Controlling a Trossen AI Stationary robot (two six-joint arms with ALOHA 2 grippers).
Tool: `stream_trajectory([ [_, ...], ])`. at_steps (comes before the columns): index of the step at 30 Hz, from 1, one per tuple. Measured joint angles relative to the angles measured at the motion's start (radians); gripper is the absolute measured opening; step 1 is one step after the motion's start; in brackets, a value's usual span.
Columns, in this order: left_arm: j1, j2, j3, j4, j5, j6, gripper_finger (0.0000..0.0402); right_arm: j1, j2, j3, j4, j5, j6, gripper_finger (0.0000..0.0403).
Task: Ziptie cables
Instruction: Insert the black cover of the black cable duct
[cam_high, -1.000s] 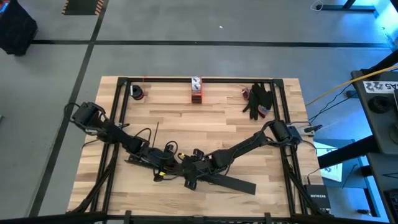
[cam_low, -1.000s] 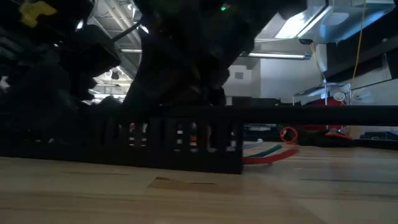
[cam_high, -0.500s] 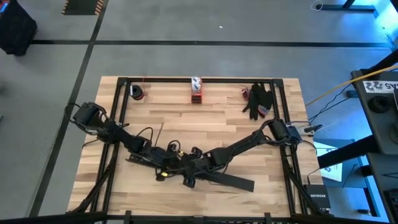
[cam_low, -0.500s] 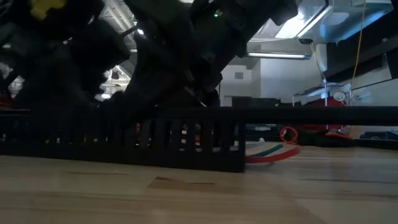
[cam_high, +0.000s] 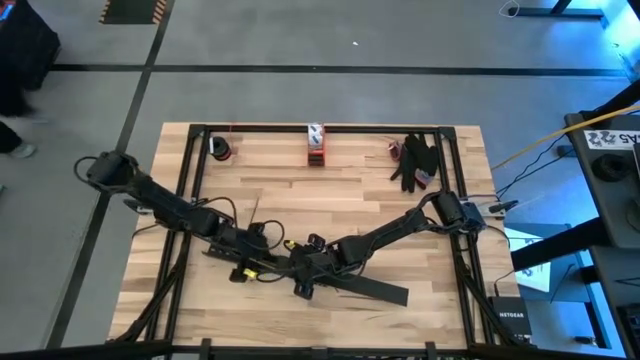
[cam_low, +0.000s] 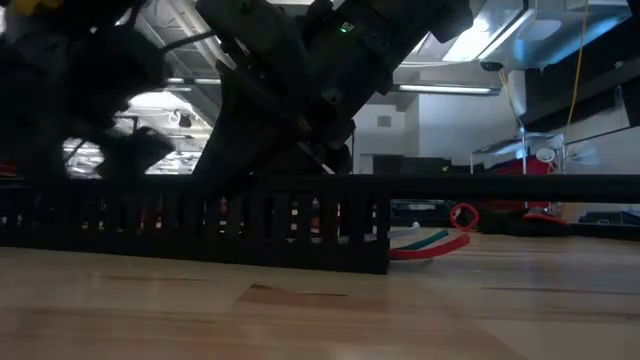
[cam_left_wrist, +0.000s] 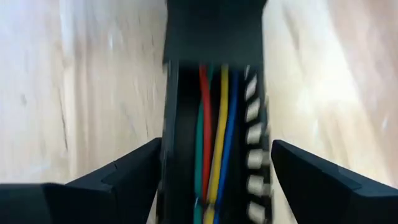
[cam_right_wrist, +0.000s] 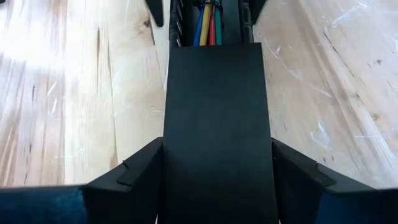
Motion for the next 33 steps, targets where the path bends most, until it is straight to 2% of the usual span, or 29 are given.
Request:
stream_trajectory([
  [4, -0.020, -0.003, -0.086, 0.115, -0.015, -0.015, 0.0291, 0.000, 0.000, 0.000, -0.002, 0.000, -0.001, 0.0230],
  [6, -0.027, 0.001, -0.143, 0.232, -0.025, -0.043, 0.0290, 0.000, 0.000, 0.000, -0.001, 0.001, -0.002, 0.0230],
  [11, -0.030, 0.014, -0.237, 0.464, -0.065, -0.092, 0.0262, 0.002, -0.001, -0.001, 0.005, 0.001, -0.002, 0.0230],
  [16, -0.031, 0.058, -0.244, 0.519, -0.071, -0.095, 0.0221, 0.002, -0.001, -0.005, 0.035, 0.001, -0.020, 0.0230],
  [20, -0.032, 0.088, -0.246, 0.577, -0.068, -0.096, 0.0211, 0.002, 0.000, -0.007, 0.062, 0.001, -0.038, 0.0230],
  [27, -0.033, 0.094, -0.241, 0.580, -0.063, -0.093, 0.0227, -0.001, 0.005, -0.005, 0.062, -0.004, -0.045, 0.0230],
  [33, -0.039, 0.095, -0.235, 0.592, -0.017, -0.071, 0.0262, -0.001, 0.005, -0.001, 0.046, -0.028, -0.030, 0.0230],
])
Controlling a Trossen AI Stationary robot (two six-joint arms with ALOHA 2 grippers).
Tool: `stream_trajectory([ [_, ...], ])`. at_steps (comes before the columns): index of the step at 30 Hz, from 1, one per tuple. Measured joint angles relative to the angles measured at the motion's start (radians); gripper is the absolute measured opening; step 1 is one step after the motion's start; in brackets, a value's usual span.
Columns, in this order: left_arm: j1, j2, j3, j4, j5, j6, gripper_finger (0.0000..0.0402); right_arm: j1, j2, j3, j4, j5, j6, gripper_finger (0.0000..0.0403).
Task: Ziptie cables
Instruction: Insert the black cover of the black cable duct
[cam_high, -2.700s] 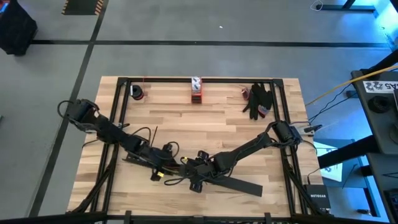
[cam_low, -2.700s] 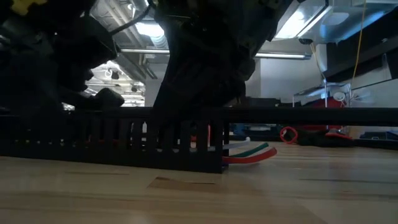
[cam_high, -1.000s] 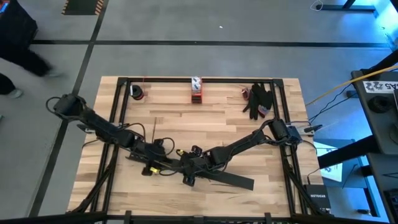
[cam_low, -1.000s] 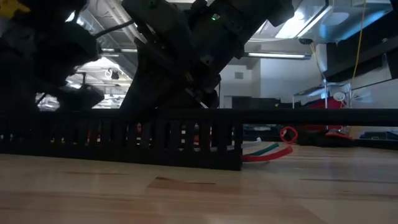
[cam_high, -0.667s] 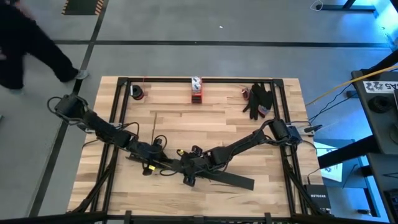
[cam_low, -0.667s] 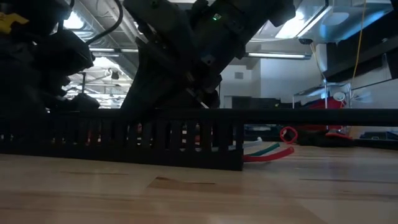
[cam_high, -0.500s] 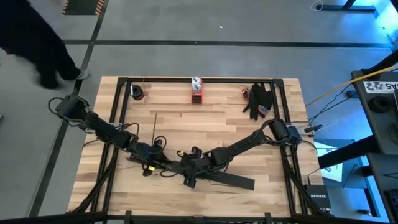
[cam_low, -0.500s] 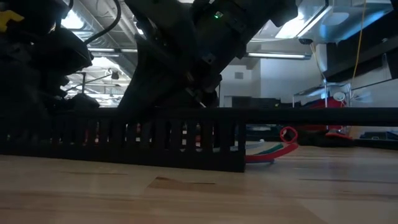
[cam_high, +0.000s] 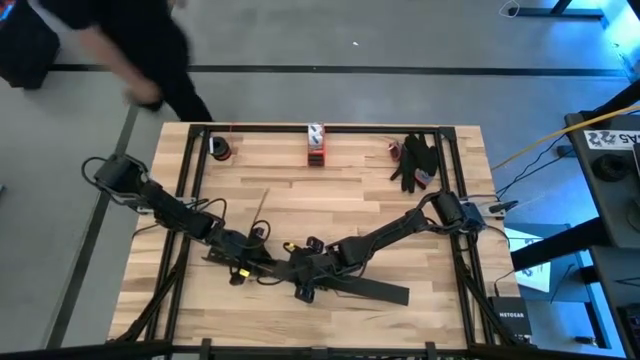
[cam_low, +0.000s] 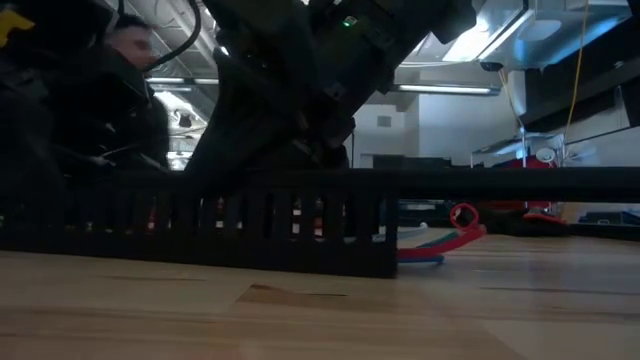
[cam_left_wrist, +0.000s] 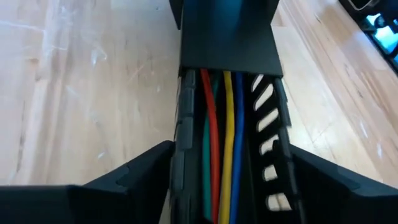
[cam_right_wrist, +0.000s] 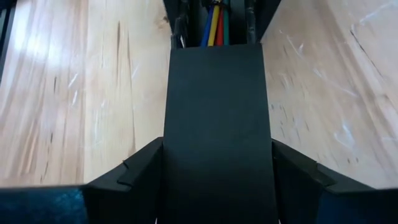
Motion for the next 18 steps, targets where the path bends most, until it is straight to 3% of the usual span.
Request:
stream_trajectory([
  [7, -0.007, 0.002, 0.001, 0.010, 0.004, -0.016, 0.0276, -0.004, 0.004, 0.000, 0.045, 0.002, 0.002, 0.0230],
  [14, -0.007, 0.002, 0.001, 0.006, -0.027, -0.023, 0.0214, -0.004, 0.004, -0.002, 0.061, 0.009, 0.004, 0.0230],
  [18, -0.008, 0.002, 0.001, 0.009, -0.040, -0.024, 0.0206, -0.004, 0.006, -0.005, 0.092, 0.010, 0.006, 0.0230],
])
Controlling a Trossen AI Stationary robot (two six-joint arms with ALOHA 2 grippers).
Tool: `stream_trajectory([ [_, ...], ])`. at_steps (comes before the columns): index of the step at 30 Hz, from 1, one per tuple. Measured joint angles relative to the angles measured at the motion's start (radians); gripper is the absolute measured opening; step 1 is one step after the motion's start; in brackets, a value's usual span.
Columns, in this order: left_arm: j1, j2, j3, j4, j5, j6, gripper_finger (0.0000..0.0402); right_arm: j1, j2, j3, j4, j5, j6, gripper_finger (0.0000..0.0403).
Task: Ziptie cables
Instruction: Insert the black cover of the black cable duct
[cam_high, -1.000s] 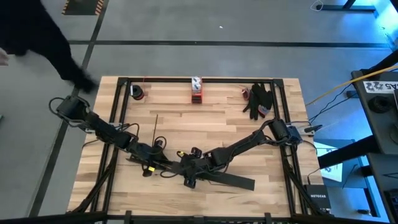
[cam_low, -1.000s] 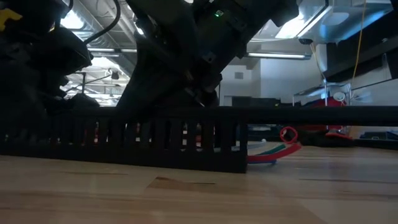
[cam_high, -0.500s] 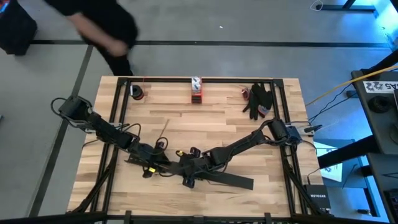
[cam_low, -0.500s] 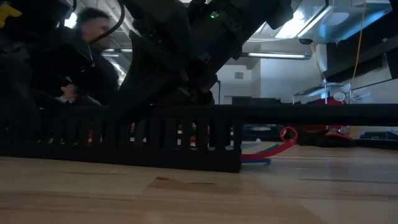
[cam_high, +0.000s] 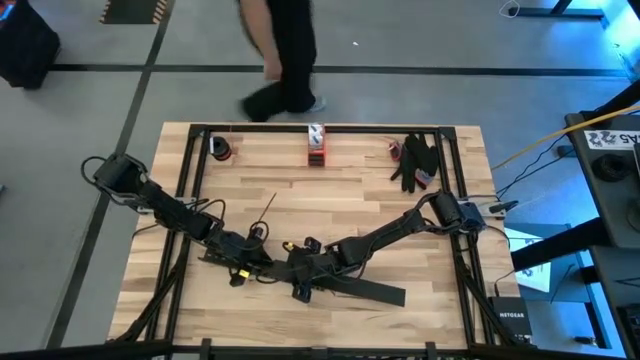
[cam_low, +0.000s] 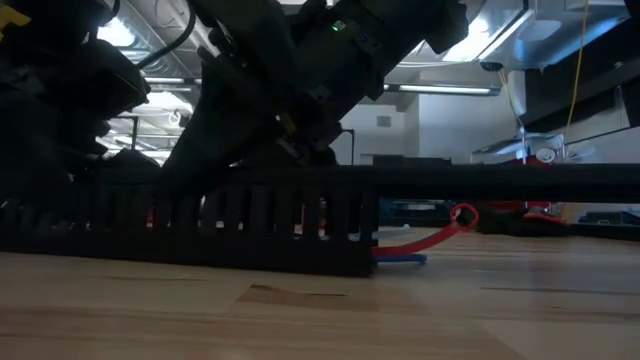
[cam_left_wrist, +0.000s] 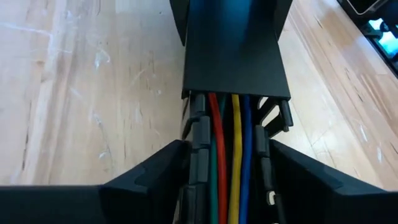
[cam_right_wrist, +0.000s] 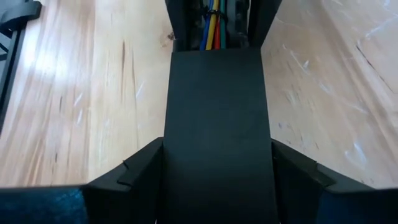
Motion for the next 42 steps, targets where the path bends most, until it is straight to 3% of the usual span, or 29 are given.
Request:
stream_trajectory([
  [16, -0.010, 0.000, 0.011, 0.017, 0.043, 0.000, 0.0273, -0.005, -0.002, 0.005, -0.029, -0.015, 0.015, 0.0230],
  [26, -0.011, 0.033, 0.015, 0.033, -0.010, -0.024, 0.0199, -0.006, -0.001, 0.002, 0.010, -0.005, 0.022, 0.0230],
  [30, -0.011, 0.088, 0.015, 0.114, -0.015, -0.027, 0.0195, -0.009, 0.000, 0.001, 0.018, 0.001, 0.016, 0.0230],
  [42, -0.005, 0.183, 0.137, 0.117, -0.026, 0.079, 0.0271, -0.011, -0.004, 0.008, -0.047, 0.005, -0.002, 0.0230],
])
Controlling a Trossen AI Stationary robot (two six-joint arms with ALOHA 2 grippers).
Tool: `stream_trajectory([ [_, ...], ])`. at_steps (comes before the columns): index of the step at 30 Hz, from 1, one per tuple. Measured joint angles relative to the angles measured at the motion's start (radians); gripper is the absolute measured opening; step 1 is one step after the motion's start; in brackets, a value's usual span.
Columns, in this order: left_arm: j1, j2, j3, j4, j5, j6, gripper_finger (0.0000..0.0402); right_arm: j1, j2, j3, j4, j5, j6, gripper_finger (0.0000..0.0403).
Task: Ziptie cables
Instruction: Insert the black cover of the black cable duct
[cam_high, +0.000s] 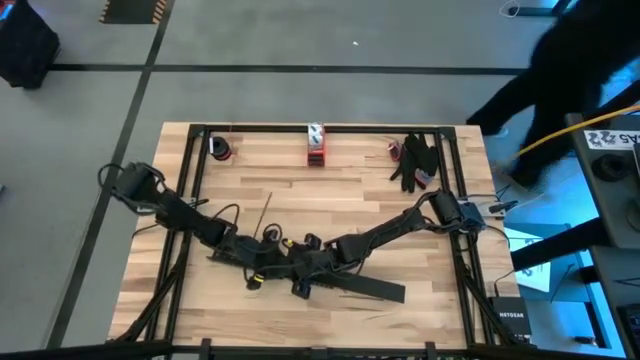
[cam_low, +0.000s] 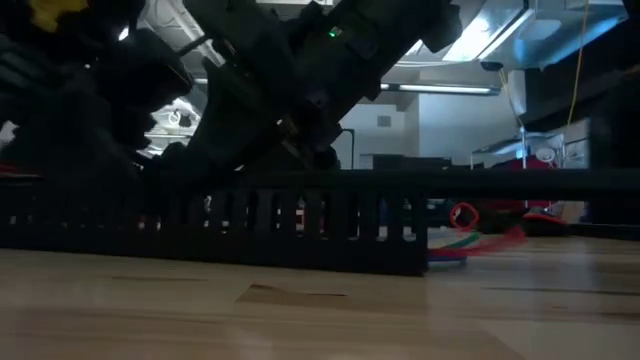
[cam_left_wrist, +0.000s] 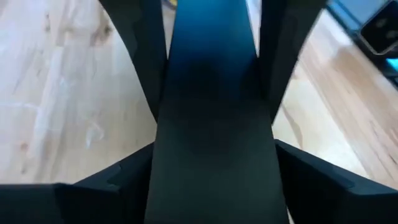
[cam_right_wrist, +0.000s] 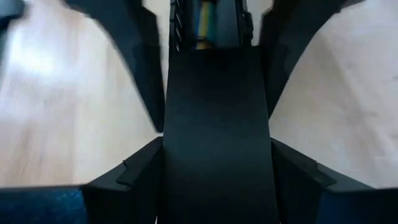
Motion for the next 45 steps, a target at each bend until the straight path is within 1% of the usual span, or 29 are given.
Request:
stream_trajectory([
  [3, 0.000, -0.043, 0.025, -0.102, 0.014, -0.035, 0.0280, 0.003, 0.000, 0.001, -0.007, 0.003, -0.006, 0.0230],
  [7, 0.001, -0.146, 0.060, -0.300, 0.024, -0.048, 0.0282, 0.004, -0.002, 0.002, -0.008, -0.009, -0.028, 0.0230],
  [11, 0.009, -0.285, 0.111, -0.538, 0.028, -0.046, 0.0282, 0.004, -0.003, 0.002, -0.029, -0.016, -0.032, 0.0230],
  [14, 0.005, -0.391, 0.135, -0.657, 0.033, -0.043, 0.0282, 0.003, -0.003, 0.000, -0.047, -0.011, -0.028, 0.0230],
  [17, 0.000, -0.473, 0.131, -0.776, 0.019, -0.045, 0.0282, 0.003, -0.003, 0.000, -0.048, -0.011, -0.029, 0.0230],
  [19, -0.001, -0.509, 0.131, -0.866, -0.010, -0.049, 0.0282, 0.003, -0.003, -0.001, -0.049, -0.007, -0.028, 0.0230],
  [20, -0.002, -0.520, 0.130, -0.908, -0.026, -0.049, 0.0282, 0.004, -0.002, -0.001, -0.048, -0.001, -0.028, 0.0230],
  [22, -0.002, -0.523, 0.114, -0.934, -0.049, -0.042, 0.0282, 0.004, -0.002, -0.002, -0.044, 0.004, -0.027, 0.0230],
  [24, 0.000, -0.516, 0.081, -0.902, -0.050, -0.025, 0.0282, 0.004, -0.002, -0.002, -0.043, 0.006, -0.025, 0.0230],
  [26, 0.000, -0.503, 0.043, -0.826, -0.049, -0.020, 0.0282, 0.004, -0.002, -0.002, -0.042, 0.005, -0.025, 0.0230],
  [29, -0.001, -0.485, -0.001, -0.727, -0.024, -0.045, 0.0282, 0.004, -0.001, -0.002, -0.042, 0.005, -0.025, 0.0230],
  [32, -0.001, -0.469, -0.032, -0.670, -0.021, -0.065, 0.0282, 0.005, -0.001, -0.002, -0.042, 0.004, -0.025, 0.0230],
  [37, -0.001, -0.429, -0.084, -0.522, -0.023, -0.071, 0.0282, 0.005, 0.000, -0.003, -0.041, 0.005, -0.026, 0.0230],
  [41, -0.001, -0.358, -0.137, -0.316, -0.010, -0.097, 0.0282, 0.005, 0.000, -0.003, -0.038, 0.012, -0.030, 0.0230],
  [45, 0.000, -0.278, -0.158, -0.162, -0.010, -0.115, 0.0280, 0.005, 0.000, -0.003, -0.037, 0.012, -0.040, 0.0230],
])
